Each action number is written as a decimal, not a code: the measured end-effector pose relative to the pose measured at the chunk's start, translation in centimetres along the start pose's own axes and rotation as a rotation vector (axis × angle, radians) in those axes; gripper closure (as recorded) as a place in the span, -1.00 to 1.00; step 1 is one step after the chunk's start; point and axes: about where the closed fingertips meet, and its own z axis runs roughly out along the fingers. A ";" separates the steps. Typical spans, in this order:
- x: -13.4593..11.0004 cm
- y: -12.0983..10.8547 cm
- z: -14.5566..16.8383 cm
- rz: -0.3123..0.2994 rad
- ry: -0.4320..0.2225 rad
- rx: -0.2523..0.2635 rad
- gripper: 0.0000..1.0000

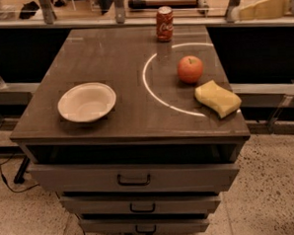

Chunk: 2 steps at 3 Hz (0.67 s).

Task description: Move apple near sponge

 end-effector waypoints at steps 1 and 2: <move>-6.5 -0.9 -2.3 -0.090 -0.130 0.062 -1.00; -7.3 -0.1 -1.8 -0.115 -0.147 0.051 -1.00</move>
Offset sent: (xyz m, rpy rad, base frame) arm -0.0162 0.0047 0.0573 -0.0177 -0.1434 -0.0018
